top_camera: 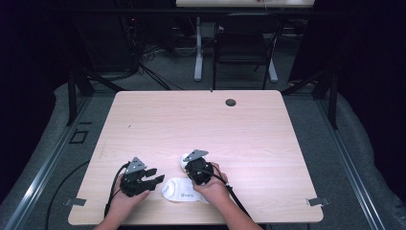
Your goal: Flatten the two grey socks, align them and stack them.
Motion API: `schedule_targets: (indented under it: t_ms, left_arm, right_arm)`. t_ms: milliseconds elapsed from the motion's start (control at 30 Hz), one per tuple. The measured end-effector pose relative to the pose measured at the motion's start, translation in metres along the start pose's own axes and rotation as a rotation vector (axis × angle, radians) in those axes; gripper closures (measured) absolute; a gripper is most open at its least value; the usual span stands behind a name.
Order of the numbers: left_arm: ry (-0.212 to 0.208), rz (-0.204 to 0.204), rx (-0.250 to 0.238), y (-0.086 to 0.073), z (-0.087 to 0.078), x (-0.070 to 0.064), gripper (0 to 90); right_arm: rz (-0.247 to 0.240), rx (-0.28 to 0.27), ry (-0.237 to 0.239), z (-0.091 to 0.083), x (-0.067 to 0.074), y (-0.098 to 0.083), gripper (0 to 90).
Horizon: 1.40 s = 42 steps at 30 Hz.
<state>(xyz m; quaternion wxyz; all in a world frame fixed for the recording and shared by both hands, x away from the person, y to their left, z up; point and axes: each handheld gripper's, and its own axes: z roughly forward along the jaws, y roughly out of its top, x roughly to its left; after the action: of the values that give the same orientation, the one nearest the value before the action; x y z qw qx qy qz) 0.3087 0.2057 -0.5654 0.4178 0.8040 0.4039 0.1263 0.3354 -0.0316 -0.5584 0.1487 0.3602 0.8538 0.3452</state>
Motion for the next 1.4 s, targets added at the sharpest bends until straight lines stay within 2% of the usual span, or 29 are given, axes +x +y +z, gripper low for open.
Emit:
schedule_targets:
  t_ms: [133,233,500,567,633,667,800,1033,1133,1300,1400]
  left_arm:
    - [-0.002,-0.002,0.004,0.003,0.004,-0.002,54.3]
    - [0.007,0.022,0.015,0.007,0.007,-0.003,55.0]
    - [0.018,0.060,-0.001,0.033,0.025,-0.010,57.8]
    - [0.015,0.064,-0.009,0.037,0.031,-0.011,61.9]
    - [0.014,0.052,0.007,0.040,0.037,-0.012,65.5]
    - [0.022,0.056,0.011,0.041,0.040,-0.013,71.6]
    - [0.024,0.058,0.015,0.048,0.049,-0.016,76.7]
    - [0.016,0.079,0.033,0.057,0.065,-0.024,68.8]
    - [0.022,0.079,0.046,0.056,0.071,-0.025,67.1]
    - [0.029,0.104,0.088,0.051,0.076,-0.025,67.1]
    - [0.029,0.095,0.097,0.047,0.076,-0.022,67.0]
  right_arm:
    - [0.000,-0.022,0.004,-0.008,-0.002,0.003,90.0]
    - [0.012,-0.056,0.005,-0.016,-0.005,0.005,90.0]
    - [0.035,-0.100,-0.002,-0.028,-0.013,0.007,90.0]
    - [0.044,-0.105,-0.003,-0.031,-0.015,0.006,90.0]
    - [0.049,-0.111,-0.003,-0.033,-0.017,0.006,90.0]
    - [0.047,-0.113,-0.007,-0.035,-0.018,0.006,90.0]
    - [0.052,-0.126,-0.012,-0.039,-0.021,0.006,90.0]
    - [0.065,-0.147,-0.018,-0.046,-0.026,0.004,90.0]
    - [0.074,-0.156,-0.020,-0.048,-0.028,0.003,90.0]
    - [0.085,-0.164,-0.029,-0.052,-0.033,0.000,90.0]
    - [0.092,-0.170,-0.038,-0.054,-0.036,-0.003,90.0]
